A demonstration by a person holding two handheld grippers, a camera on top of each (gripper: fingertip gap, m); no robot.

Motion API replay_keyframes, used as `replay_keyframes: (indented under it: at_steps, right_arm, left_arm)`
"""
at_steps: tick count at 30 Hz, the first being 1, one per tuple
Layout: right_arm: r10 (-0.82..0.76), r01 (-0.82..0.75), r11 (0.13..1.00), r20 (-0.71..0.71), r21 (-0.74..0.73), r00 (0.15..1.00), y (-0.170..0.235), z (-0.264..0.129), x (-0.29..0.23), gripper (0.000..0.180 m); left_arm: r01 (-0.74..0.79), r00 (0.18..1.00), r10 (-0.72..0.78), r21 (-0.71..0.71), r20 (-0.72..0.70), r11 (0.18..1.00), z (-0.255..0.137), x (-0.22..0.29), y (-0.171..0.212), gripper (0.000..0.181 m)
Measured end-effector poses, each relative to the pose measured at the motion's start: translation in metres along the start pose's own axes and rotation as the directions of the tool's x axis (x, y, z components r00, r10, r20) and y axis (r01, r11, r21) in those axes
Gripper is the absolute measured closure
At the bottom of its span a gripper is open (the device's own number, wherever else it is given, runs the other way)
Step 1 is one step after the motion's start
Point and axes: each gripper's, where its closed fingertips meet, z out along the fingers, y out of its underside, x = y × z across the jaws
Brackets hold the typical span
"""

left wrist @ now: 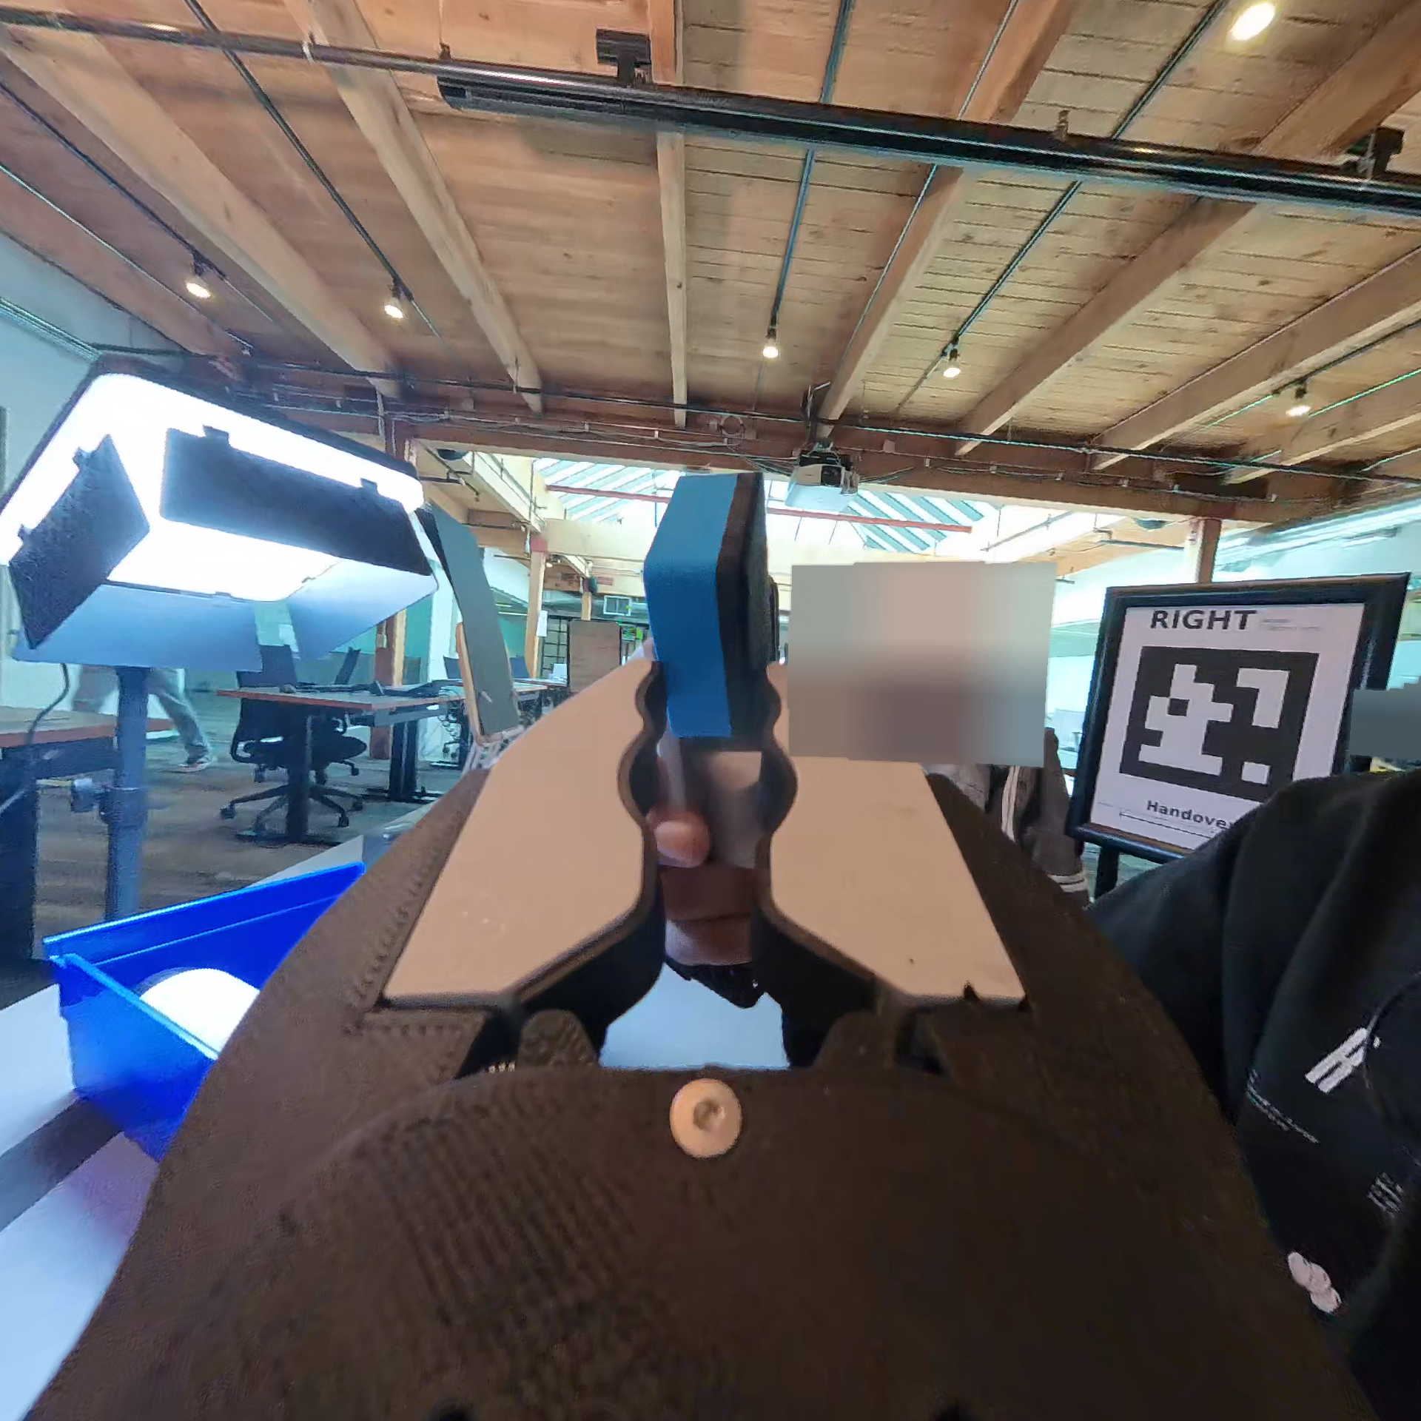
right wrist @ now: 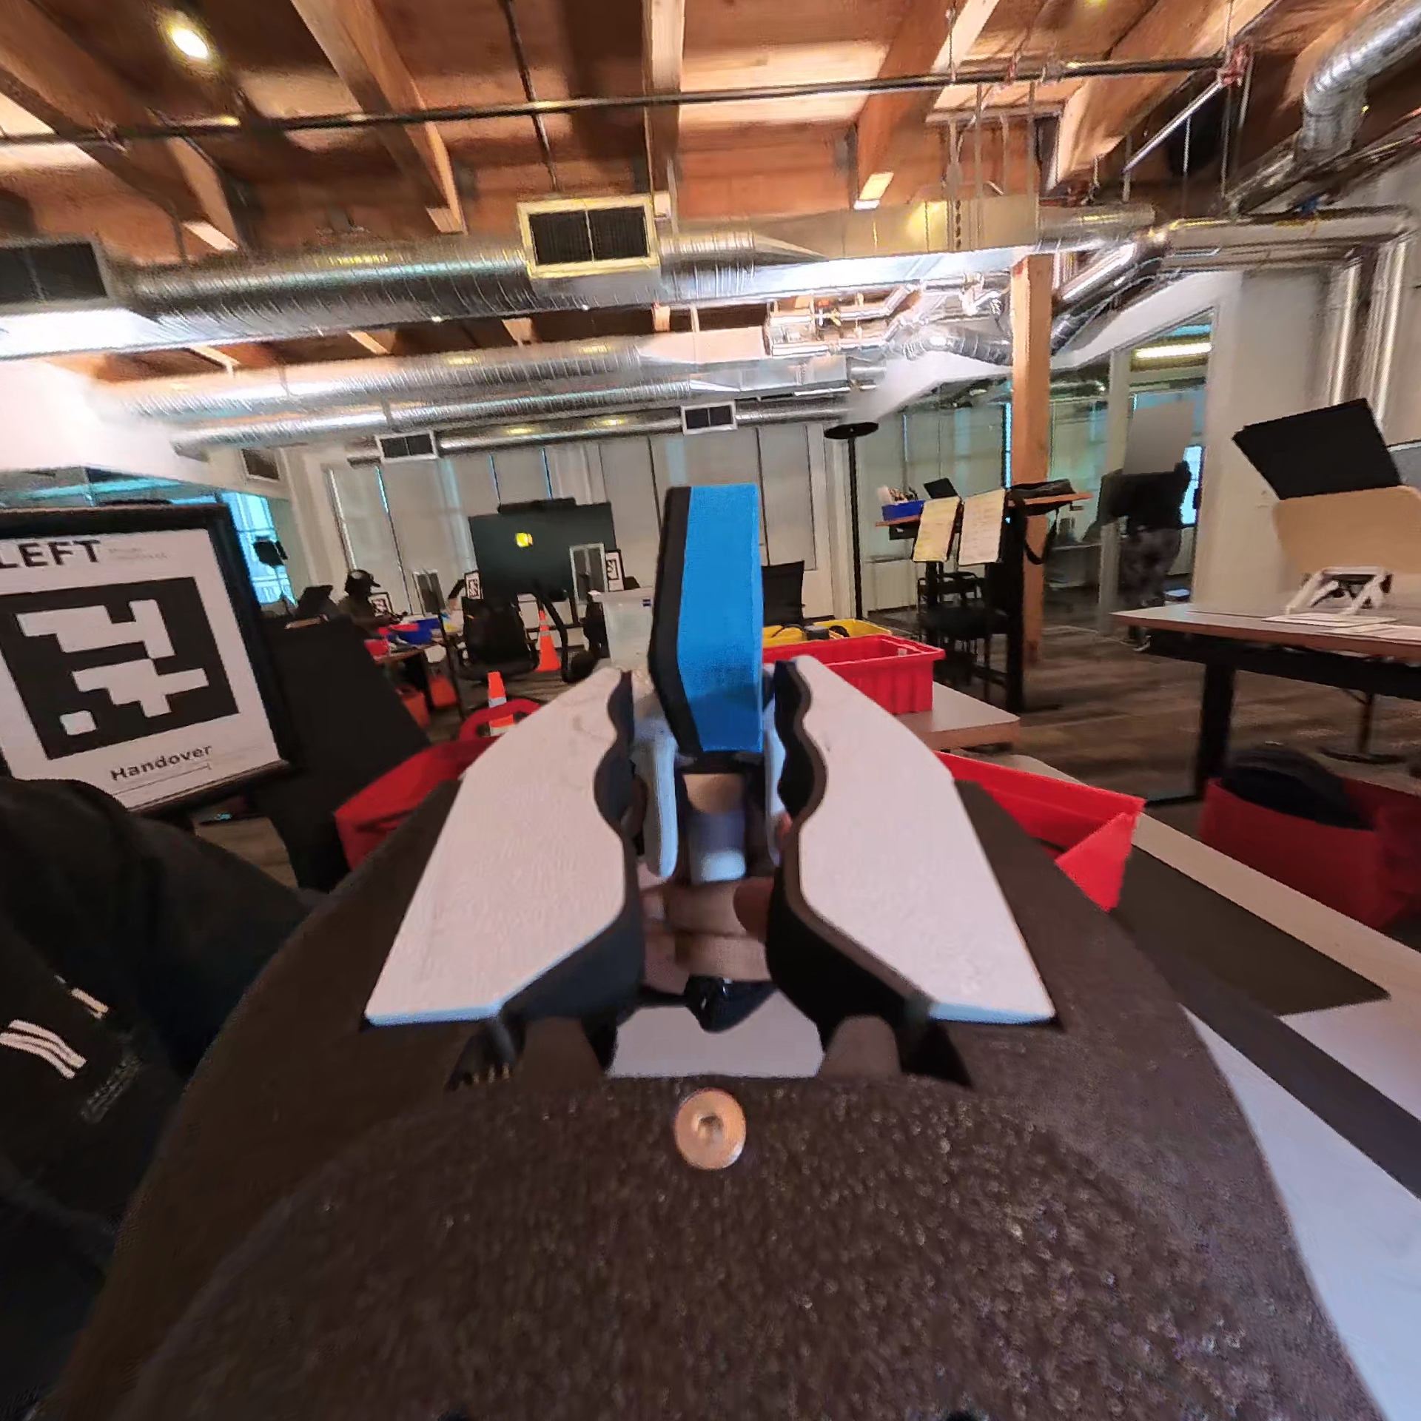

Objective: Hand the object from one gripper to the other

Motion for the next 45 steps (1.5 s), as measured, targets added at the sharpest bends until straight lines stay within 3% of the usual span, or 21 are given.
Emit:
replay_keyframes:
  at_steps: [2, 5, 11, 14, 17, 19, 21, 23, 27, 31, 35, 38, 41, 45]
  right_arm:
    - [-0.013, 0.013, 1.0, -0.032, 0.005, 0.999, 0.002, 0.001, 0.003, 0.155]
    - [-0.074, 0.068, 0.994, -0.067, -0.08, 0.995, 0.005, -0.002, 0.008, 0.156]
    - [-0.07, 0.051, 0.922, -0.037, -0.384, 0.997, 0.03, -0.017, 0.004, 0.157]
    - [-0.077, 0.057, 0.899, -0.029, -0.435, 0.997, 0.039, -0.019, 0.005, 0.157]
    - [-0.081, 0.071, 0.937, -0.015, -0.342, 0.997, 0.025, -0.016, 0.003, 0.156]
    - [-0.077, 0.075, 0.973, 0.002, -0.22, 0.997, 0.01, -0.013, -0.001, 0.153]
    - [-0.066, 0.068, 0.981, 0.018, -0.183, 0.998, 0.008, -0.01, -0.003, 0.143]
    - [-0.064, 0.067, 0.988, 0.032, -0.14, 0.997, 0.006, -0.007, -0.006, 0.142]
    - [-0.064, 0.064, 0.995, -0.006, -0.08, 0.998, 0.004, -0.003, -0.001, 0.156]
    - [-0.063, 0.058, 0.984, -0.025, -0.167, 0.998, 0.008, -0.008, 0.003, 0.158]
    - [-0.043, 0.037, 0.948, -0.011, -0.315, 0.999, 0.019, -0.017, 0.001, 0.157]
    - [-0.045, 0.044, 0.924, 0.006, -0.38, 0.999, 0.028, -0.02, -0.002, 0.157]
    - [-0.064, 0.064, 0.941, 0.012, -0.331, 0.998, 0.02, -0.019, -0.002, 0.157]
    - [-0.038, 0.041, 0.991, 0.027, -0.127, 0.999, 0.002, -0.012, 0.0, 0.148]
  left_arm:
    - [-0.001, 1.0, 0.001, 0.002, 0.001, 1.0, 0.002, -0.001, 0.006, 0.159]
    - [0.016, 1.0, -0.016, -0.022, 0.0, 1.0, 0.002, -0.003, 0.009, 0.156]
    - [-0.073, 0.997, 0.067, -0.32, -0.03, 0.944, -0.011, -0.002, 0.028, 0.143]
    - [-0.118, 0.993, 0.109, -0.424, -0.045, 0.898, -0.013, 0.0, 0.043, 0.156]
    - [-0.104, 0.995, 0.095, -0.36, -0.044, 0.927, -0.006, 0.002, 0.036, 0.157]
    - [-0.071, 0.997, 0.062, -0.249, -0.045, 0.966, 0.0, 0.006, 0.025, 0.158]
    - [-0.015, 0.999, 0.011, -0.103, -0.037, 0.995, 0.002, 0.007, 0.008, 0.158]
    - [0.029, 0.999, -0.031, -0.044, -0.038, 0.999, 0.004, 0.007, 0.004, 0.158]
    - [0.075, 0.996, -0.075, 0.018, -0.04, 0.997, 0.005, 0.005, 0.005, 0.158]
    - [0.052, 0.998, -0.053, -0.051, -0.025, 0.997, 0.004, 0.001, 0.011, 0.155]
    - [-0.022, 0.999, 0.011, -0.261, -0.043, 0.965, -0.004, 0.002, 0.026, 0.145]
    - [-0.065, 0.997, 0.045, -0.36, -0.064, 0.931, -0.009, 0.005, 0.035, 0.156]
    - [-0.073, 0.997, 0.056, -0.333, -0.058, 0.94, -0.005, 0.005, 0.033, 0.158]
    - [-0.012, 0.999, 0.008, -0.104, -0.044, 0.994, 0.002, 0.006, 0.011, 0.159]
